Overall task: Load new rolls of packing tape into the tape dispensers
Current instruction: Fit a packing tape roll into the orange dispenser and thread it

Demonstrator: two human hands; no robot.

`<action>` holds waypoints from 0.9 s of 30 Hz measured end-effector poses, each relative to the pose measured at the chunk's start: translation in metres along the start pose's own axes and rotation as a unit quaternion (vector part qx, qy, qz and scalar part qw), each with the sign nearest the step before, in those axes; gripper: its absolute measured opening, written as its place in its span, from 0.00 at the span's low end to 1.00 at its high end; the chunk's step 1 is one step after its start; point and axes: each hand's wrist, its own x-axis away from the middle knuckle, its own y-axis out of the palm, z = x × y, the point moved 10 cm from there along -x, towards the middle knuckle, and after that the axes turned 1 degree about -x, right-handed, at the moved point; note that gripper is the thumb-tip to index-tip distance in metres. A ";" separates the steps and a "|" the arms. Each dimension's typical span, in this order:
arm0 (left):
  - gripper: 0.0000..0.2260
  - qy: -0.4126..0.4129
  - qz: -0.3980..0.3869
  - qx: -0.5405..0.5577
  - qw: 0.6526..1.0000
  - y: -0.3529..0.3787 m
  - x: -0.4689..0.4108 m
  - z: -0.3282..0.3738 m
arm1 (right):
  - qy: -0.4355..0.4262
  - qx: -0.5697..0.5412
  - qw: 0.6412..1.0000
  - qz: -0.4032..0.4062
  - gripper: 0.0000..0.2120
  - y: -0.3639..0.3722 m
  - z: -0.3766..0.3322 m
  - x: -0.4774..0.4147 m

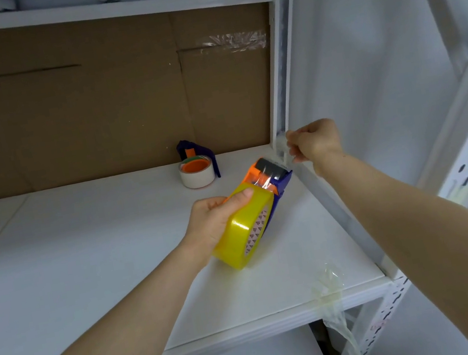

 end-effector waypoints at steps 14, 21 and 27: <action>0.08 0.009 0.054 0.050 0.997 -0.016 0.009 -0.009 | 0.301 -0.211 0.911 -0.185 0.07 0.078 0.104 0.056; 0.09 0.020 0.059 0.045 0.997 -0.022 0.011 -0.010 | 0.240 -0.077 0.948 -0.193 0.26 0.057 0.101 0.045; 0.08 0.023 0.066 0.042 0.997 -0.021 0.009 -0.010 | 0.062 -0.127 0.974 -0.179 0.15 0.058 0.031 0.022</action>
